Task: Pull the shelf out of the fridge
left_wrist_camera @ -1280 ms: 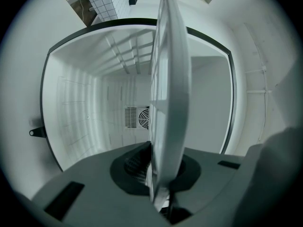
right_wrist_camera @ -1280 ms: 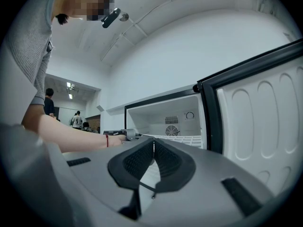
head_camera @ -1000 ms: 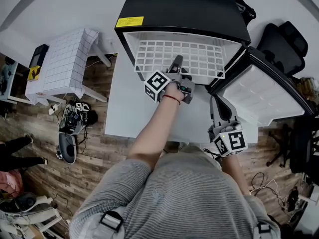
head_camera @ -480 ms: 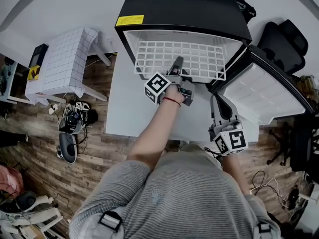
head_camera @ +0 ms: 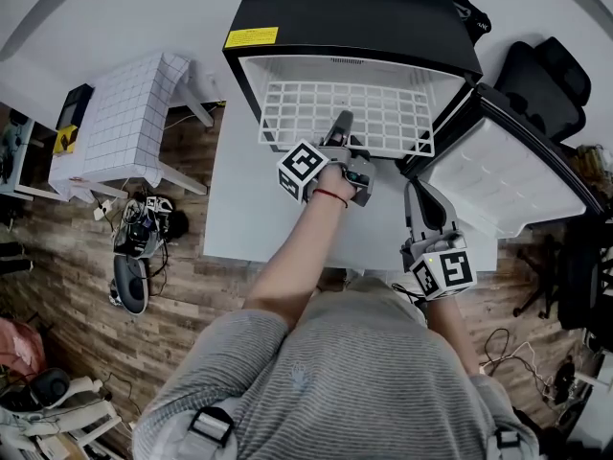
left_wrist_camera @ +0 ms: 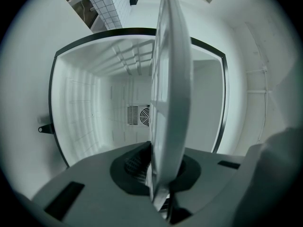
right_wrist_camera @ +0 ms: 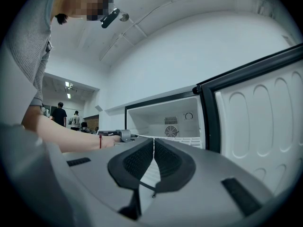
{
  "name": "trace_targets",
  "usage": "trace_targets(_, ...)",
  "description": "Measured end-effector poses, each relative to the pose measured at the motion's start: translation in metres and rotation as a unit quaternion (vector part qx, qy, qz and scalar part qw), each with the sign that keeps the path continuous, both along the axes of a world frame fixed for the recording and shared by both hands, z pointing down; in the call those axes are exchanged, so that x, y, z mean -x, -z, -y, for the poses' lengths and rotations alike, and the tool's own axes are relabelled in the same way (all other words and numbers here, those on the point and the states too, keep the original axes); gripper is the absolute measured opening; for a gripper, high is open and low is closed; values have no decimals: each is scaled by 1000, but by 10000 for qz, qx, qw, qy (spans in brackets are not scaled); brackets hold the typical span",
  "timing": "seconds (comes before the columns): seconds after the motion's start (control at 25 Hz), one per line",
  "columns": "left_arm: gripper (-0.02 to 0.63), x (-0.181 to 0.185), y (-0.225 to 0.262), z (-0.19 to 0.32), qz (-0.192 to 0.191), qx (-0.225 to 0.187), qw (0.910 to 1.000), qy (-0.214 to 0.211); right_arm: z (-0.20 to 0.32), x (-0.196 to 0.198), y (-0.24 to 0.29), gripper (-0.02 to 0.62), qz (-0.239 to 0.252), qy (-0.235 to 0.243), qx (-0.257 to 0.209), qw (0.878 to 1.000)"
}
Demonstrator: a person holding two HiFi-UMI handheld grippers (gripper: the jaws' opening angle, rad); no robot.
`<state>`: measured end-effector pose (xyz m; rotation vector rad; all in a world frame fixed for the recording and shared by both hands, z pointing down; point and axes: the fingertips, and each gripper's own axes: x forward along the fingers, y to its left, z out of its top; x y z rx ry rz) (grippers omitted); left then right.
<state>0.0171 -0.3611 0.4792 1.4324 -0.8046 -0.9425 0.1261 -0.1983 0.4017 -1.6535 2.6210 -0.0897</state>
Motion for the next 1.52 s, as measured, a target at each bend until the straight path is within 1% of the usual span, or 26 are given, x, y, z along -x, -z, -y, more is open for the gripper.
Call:
trace_targets(0.28,37,1,0,-6,-36,42,10000,48,-5,0,2,14,9,10,-24,10000)
trace_targets(0.56,37,1,0,-10,-11,24,10000,26,-9,-4,2,14,36,-11,-36,10000)
trace_targets(1.24,37,2,1,-18,-37,56,10000,-60,-14,1,2,14,6,-18,-22,10000)
trace_targets(1.52,37,2,0,-22,-14,56,10000,-16,-17,0,2,14,8,-27,-33,10000)
